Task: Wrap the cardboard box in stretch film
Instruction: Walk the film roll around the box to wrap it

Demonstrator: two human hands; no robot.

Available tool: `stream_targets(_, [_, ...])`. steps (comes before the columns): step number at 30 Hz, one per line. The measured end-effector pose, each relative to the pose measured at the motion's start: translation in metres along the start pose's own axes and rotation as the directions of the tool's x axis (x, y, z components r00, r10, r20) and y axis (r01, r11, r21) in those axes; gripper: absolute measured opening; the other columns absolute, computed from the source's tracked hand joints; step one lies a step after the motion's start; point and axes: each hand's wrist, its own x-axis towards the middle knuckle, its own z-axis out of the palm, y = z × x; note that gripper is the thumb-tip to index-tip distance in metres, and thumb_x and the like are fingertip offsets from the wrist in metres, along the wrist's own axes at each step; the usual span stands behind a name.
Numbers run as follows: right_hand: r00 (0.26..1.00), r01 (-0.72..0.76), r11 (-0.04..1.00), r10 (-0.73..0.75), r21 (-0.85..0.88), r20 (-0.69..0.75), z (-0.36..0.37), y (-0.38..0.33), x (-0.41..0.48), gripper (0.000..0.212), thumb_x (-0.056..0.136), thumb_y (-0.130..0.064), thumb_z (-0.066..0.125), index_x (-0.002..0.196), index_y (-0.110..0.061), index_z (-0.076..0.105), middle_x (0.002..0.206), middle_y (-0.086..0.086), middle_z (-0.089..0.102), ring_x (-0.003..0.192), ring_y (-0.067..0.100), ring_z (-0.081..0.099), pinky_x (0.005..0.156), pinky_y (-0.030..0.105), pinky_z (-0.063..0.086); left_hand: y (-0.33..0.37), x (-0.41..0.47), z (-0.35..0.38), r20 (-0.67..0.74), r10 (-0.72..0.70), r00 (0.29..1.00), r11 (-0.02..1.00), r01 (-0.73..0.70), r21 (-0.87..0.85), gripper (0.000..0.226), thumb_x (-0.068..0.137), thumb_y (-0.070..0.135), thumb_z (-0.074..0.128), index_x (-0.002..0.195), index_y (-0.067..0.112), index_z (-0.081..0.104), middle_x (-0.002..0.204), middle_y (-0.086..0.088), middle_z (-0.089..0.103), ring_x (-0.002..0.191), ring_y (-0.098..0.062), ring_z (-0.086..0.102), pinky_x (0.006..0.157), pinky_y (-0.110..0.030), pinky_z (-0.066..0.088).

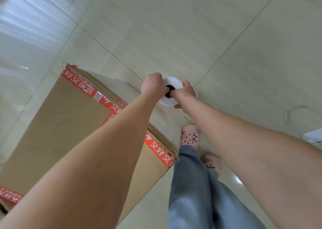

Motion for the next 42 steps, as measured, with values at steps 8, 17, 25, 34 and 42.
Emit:
stream_targets(8, [0.979, 0.187, 0.946, -0.202, -0.264, -0.029, 0.026, -0.019, 0.009, 0.015, 0.072, -0.012, 0.056, 0.079, -0.021, 0.046, 0.105, 0.009, 0.059, 0.065, 0.024, 0.048, 0.05, 0.027, 0.033, -0.022, 0.023, -0.011, 0.01, 0.035, 0.999, 0.998, -0.036, 0.059, 0.004, 0.077, 0.012, 0.057, 0.075, 0.012, 0.054, 0.066, 0.001, 0.047, 0.074, -0.026, 0.054, 0.058, -0.028, 0.039])
stream_targets(17, [0.924, 0.362, 0.852, -0.38, -0.377, 0.027, 0.038, -0.055, 0.019, 0.027, 0.071, -0.01, 0.056, 0.091, -0.026, 0.064, 0.092, -0.001, 0.066, 0.087, 0.027, 0.058, 0.067, 0.025, 0.038, -0.042, 0.03, -0.038, -0.029, -0.133, 0.991, 0.98, 0.127, -0.153, 0.027, 0.073, 0.017, 0.066, 0.096, 0.001, 0.065, 0.093, -0.014, 0.068, 0.083, -0.031, 0.068, 0.075, -0.04, 0.059])
stream_targets(25, [0.979, 0.172, 0.94, -0.131, -0.293, 0.154, 0.065, -0.053, 0.017, 0.071, 0.078, -0.018, 0.066, 0.143, -0.019, 0.035, 0.136, 0.007, 0.05, 0.12, 0.028, 0.051, 0.092, 0.04, 0.052, -0.064, 0.035, -0.052, -0.046, -0.072, 0.996, 0.994, 0.076, 0.084, 0.022, 0.075, 0.024, 0.067, 0.086, 0.005, 0.06, 0.082, -0.01, 0.058, 0.084, -0.031, 0.062, 0.061, -0.03, 0.042])
stream_targets(34, [0.978, 0.207, 0.919, -0.191, -0.334, 0.082, 0.067, -0.064, 0.021, 0.046, 0.081, -0.008, 0.055, 0.125, -0.022, 0.055, 0.123, 0.008, 0.059, 0.108, 0.032, 0.057, 0.079, 0.046, 0.057, -0.094, 0.054, -0.103, -0.058, -0.099, 0.993, 0.991, 0.104, 0.086, 0.055, 0.084, 0.057, 0.059, 0.117, 0.013, 0.062, 0.121, -0.009, 0.061, 0.111, -0.03, 0.057, 0.086, -0.036, 0.046])
stream_targets(42, [0.979, 0.2, 0.914, -0.198, -0.353, 0.044, 0.054, -0.06, 0.025, 0.045, 0.08, -0.009, 0.052, 0.121, -0.025, 0.056, 0.111, 0.003, 0.059, 0.091, 0.03, 0.057, 0.078, 0.045, 0.057, -0.086, 0.031, -0.064, 0.089, -0.098, 0.991, 0.947, 0.065, 0.315, 0.016, 0.091, 0.006, 0.042, 0.095, 0.006, 0.057, 0.099, -0.011, 0.062, 0.086, -0.029, 0.054, 0.07, -0.034, 0.044])
